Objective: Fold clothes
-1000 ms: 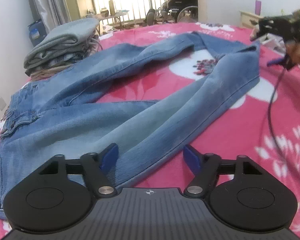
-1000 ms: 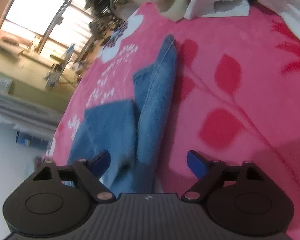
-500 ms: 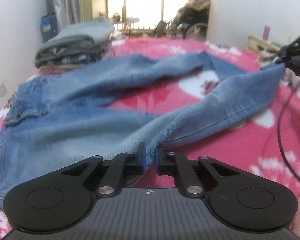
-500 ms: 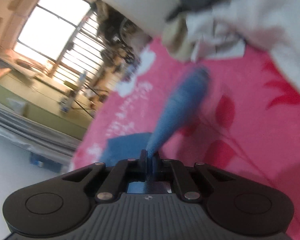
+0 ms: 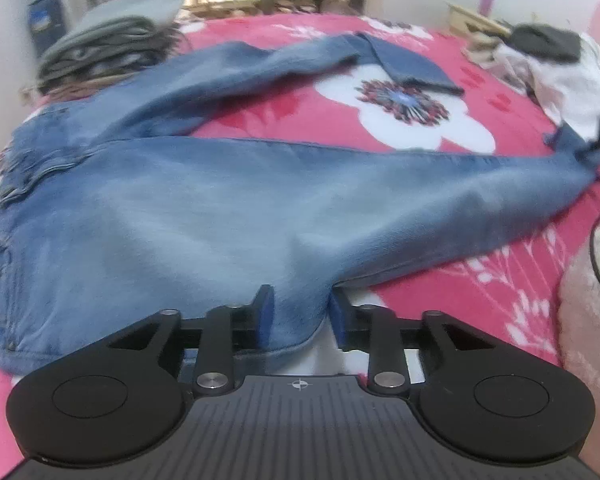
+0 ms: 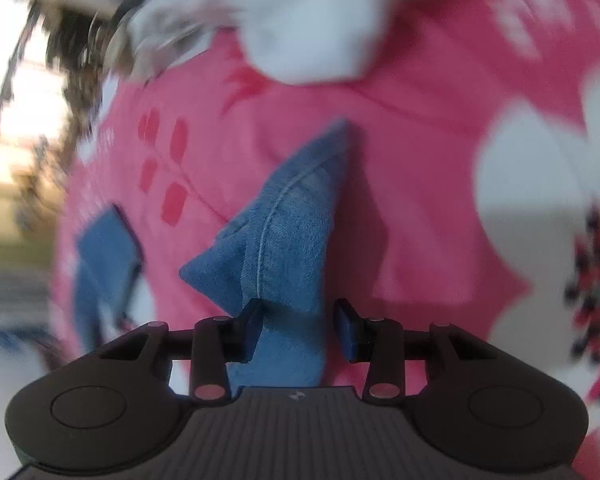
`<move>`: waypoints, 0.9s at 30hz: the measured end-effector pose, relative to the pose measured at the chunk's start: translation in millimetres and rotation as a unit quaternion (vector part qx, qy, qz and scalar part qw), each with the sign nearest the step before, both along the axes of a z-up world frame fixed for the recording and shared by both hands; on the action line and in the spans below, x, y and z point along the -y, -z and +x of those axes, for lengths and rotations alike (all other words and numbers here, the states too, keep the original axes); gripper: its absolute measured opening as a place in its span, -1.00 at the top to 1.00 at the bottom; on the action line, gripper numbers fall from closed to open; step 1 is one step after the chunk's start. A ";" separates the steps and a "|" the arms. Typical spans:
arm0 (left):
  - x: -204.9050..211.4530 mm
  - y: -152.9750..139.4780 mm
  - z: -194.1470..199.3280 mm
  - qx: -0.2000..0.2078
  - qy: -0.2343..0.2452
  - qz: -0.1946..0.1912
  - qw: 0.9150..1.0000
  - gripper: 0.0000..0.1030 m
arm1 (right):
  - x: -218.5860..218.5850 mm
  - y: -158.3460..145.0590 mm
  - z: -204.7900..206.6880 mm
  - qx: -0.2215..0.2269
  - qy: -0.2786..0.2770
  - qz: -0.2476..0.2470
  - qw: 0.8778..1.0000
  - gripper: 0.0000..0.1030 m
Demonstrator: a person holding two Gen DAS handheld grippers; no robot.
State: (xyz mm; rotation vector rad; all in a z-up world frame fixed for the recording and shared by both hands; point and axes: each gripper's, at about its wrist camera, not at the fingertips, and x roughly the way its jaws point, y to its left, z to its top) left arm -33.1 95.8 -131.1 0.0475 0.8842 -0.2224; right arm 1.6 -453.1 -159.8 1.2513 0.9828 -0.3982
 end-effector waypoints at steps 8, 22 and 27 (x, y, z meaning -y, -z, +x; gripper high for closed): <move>-10.0 -24.9 -3.9 0.037 -0.074 -0.033 0.996 -0.06 | 20.1 -15.6 -53.4 0.033 0.025 -0.018 0.999 -0.08; 20.3 -12.9 1.0 0.025 -0.082 -0.004 0.996 -0.10 | 18.2 -24.1 21.9 0.165 -0.023 0.028 0.986 -0.11; 19.8 -4.0 7.6 0.014 -0.089 0.000 0.996 -0.12 | -24.5 -73.6 74.1 0.235 -0.136 -0.039 0.962 -0.28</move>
